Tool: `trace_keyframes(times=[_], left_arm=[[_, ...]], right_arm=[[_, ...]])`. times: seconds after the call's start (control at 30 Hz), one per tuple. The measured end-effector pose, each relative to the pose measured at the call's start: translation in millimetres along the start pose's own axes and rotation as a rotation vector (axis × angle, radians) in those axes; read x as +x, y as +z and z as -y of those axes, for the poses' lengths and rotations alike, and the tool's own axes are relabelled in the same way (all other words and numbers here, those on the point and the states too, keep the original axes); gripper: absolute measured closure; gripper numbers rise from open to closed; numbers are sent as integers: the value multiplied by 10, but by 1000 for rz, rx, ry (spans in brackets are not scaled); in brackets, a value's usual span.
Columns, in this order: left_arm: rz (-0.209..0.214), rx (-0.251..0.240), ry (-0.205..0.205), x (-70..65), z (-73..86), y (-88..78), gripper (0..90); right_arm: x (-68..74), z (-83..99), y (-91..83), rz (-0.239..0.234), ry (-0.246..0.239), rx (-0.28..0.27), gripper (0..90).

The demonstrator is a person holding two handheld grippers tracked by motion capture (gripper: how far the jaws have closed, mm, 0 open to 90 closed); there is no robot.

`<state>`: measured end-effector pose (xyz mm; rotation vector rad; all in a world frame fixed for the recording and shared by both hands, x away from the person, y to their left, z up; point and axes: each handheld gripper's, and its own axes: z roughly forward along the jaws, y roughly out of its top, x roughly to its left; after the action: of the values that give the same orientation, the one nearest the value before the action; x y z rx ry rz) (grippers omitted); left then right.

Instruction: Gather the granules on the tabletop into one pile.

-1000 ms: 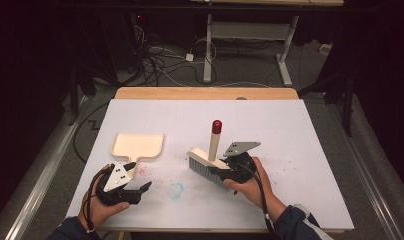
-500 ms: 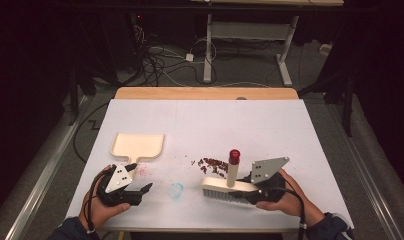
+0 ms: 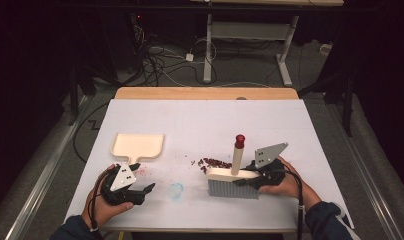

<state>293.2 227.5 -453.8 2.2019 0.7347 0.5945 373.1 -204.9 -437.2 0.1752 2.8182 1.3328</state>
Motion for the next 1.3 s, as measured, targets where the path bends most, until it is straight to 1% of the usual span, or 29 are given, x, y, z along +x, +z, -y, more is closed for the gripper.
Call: trace_keyframes(times=[0.03,0.07,0.17,0.27,0.37,0.47,0.53,0.57,0.63,0.67,0.7,0.73,0.77,0.8,0.83,0.87,0.9,0.93,0.97,1.0,1.03,1.07,1.1,1.17,1.23,1.3], left_arm=[[0,0,1,1,0,4,204],[5,6,-8,-4,3,8,204],[13,6,-8,0,7,12,204],[23,5,-6,-2,6,20,204],[27,5,1,-9,4,22,204],[29,3,2,-10,3,16,204],[28,0,0,-9,5,11,204],[25,0,1,-7,4,5,204],[20,-6,-1,1,3,-9,204],[14,-8,-1,6,2,-19,204],[1,-14,8,16,-3,-33,204],[-6,-19,6,24,-5,-50,203],[-11,-27,-1,39,-6,-70,204],[-16,-35,-10,56,-5,-91,204],[-21,-38,-23,72,-1,-108,204],[-25,-45,-32,86,4,-119,204],[-26,-46,-38,99,8,-127,204],[-34,-51,-28,110,8,-129,204],[-35,-50,-29,110,10,-130,204],[-27,-45,-40,97,13,-130,204],[-33,-50,-25,97,9,-130,204],[-32,-49,-20,88,9,-130,204],[-24,-43,-28,77,13,-131,207],[-21,-42,-27,73,18,-133,212],[-21,-41,-27,77,27,-134,211],[-22,-41,-32,80,32,-138,212]], right_arm=[[-41,-17,27,-9,-1,-5,670],[-78,-38,56,-11,-6,-9,670],[-157,-117,125,-12,-25,-16,671],[-223,-174,176,-1,-25,-36,673],[-285,-207,214,30,-12,-56,675],[-300,-242,239,57,3,-67,676],[-274,-271,239,62,6,-70,676],[-258,-287,239,75,14,-70,676],[-214,-340,238,122,48,-76,676],[-188,-372,245,140,77,-90,676],[-152,-409,262,169,112,-103,676],[-110,-452,292,203,143,-116,676],[-63,-497,329,222,166,-130,676],[42,-591,435,260,208,-159,676],[91,-640,504,275,230,-163,676],[91,-640,504,275,230,-163,676],[135,-688,580,292,240,-167,676],[182,-732,662,323,254,-178,676],[212,-769,748,337,276,-179,676],[237,-800,835,356,306,-178,676],[252,-823,923,387,331,-181,676],[255,-836,1005,409,353,-183,677],[250,-841,1092,433,381,-192,676],[225,-840,1191,469,423,-203,676],[195,-836,1259,515,458,-219,677],[162,-823,1283,556,486,-227,677]])
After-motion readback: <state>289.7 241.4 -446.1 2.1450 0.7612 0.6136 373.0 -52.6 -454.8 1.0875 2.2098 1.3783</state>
